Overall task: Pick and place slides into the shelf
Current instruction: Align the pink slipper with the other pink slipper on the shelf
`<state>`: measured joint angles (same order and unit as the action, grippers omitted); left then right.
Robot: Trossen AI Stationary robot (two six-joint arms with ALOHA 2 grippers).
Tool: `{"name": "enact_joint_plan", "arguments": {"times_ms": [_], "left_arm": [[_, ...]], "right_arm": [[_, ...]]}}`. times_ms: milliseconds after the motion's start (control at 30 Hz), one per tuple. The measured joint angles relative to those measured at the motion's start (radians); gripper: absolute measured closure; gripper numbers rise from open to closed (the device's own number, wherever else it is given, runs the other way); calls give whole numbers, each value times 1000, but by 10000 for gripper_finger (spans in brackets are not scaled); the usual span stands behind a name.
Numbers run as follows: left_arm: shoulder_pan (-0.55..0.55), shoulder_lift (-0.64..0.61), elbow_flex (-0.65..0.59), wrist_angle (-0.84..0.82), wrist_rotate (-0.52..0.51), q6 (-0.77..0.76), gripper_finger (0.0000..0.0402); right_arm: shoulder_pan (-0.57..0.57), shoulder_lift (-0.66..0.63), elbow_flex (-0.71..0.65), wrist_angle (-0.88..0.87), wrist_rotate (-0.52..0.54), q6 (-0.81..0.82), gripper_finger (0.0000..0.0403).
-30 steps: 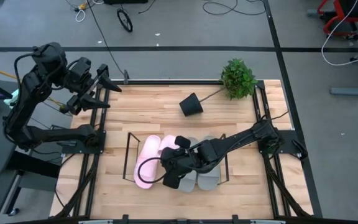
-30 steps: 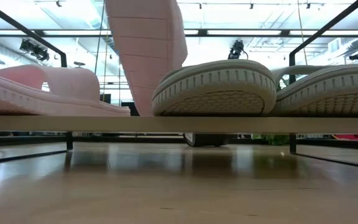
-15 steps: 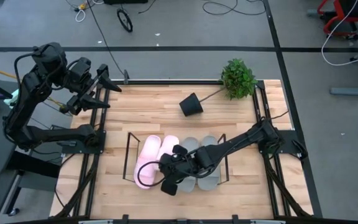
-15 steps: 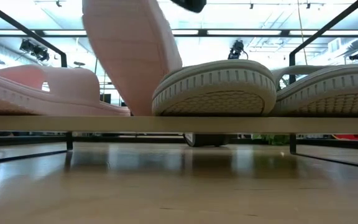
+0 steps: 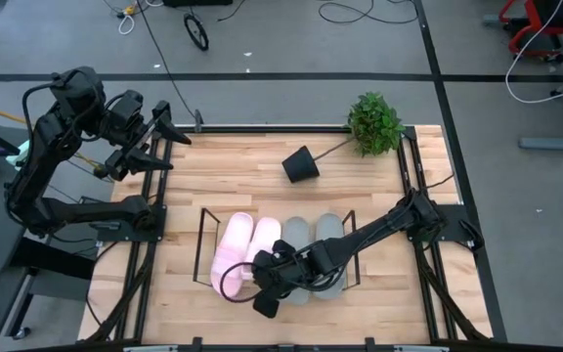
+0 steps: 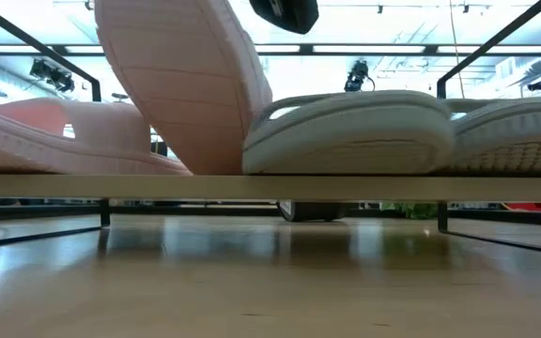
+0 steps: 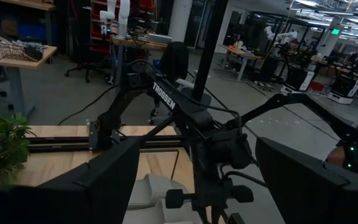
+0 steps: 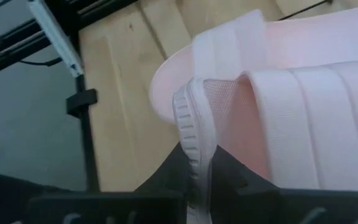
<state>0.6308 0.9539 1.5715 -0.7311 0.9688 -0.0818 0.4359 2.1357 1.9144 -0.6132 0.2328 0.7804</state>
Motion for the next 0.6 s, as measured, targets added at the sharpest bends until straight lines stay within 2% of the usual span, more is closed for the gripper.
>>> {"name": "enact_joint_plan", "arguments": {"times_ms": [433,600], "left_arm": [[0,1,0,0,-7,11,77],[0,1,0,0,-7,10,77]], "right_arm": [[15,0,0,20,-20,5,372],[3,0,-7,28,-44,6,355]]}}
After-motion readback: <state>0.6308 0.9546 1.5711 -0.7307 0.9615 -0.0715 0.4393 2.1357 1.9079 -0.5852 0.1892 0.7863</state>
